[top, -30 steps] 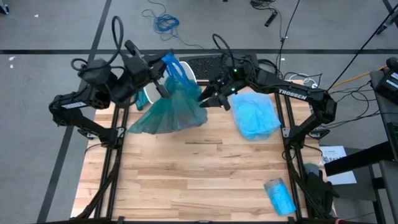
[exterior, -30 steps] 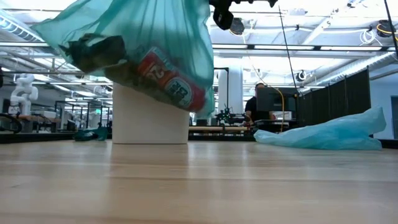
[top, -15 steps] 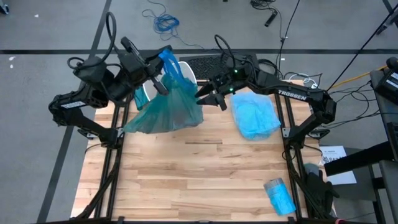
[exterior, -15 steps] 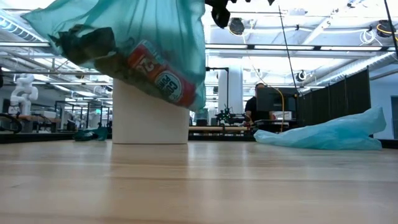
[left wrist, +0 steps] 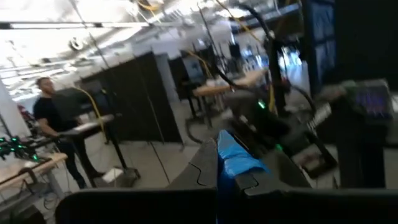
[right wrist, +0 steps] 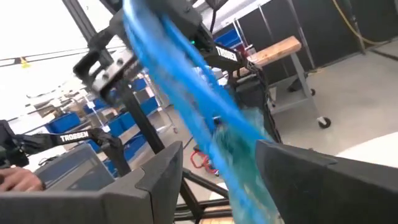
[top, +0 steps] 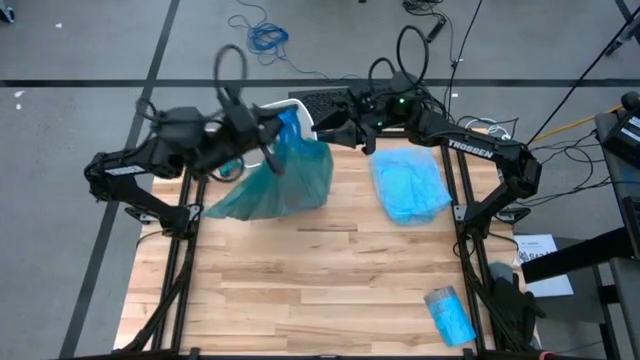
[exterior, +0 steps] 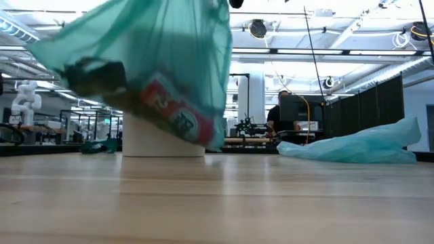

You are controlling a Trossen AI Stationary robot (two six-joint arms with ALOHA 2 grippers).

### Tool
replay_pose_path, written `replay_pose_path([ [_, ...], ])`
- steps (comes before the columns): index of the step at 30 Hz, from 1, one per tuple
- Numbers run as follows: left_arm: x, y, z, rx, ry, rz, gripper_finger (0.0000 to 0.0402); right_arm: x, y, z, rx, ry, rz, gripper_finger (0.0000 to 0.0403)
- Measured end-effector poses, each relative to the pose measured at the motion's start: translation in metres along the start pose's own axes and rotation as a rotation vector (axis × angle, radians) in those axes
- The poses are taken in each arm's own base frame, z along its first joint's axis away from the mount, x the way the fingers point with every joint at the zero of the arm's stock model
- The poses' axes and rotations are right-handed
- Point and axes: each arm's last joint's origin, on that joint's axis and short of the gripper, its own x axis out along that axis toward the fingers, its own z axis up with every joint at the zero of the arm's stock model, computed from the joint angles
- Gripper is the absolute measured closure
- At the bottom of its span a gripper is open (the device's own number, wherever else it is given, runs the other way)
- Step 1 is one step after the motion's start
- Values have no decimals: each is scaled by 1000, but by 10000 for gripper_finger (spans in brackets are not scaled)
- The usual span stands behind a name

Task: Place trash/remove bag and relplace
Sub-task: Close the blue trash bag

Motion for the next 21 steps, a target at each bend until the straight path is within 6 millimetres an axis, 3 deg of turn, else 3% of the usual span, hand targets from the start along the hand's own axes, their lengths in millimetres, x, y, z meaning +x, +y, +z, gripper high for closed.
replay_pose_path([
  [7,6,-16,-11,46,72,-65,402,-3,1,1,5,48,79,206],
  [21,6,-25,-27,-26,192,-202,402,-3,1,2,1,82,187,206],
])
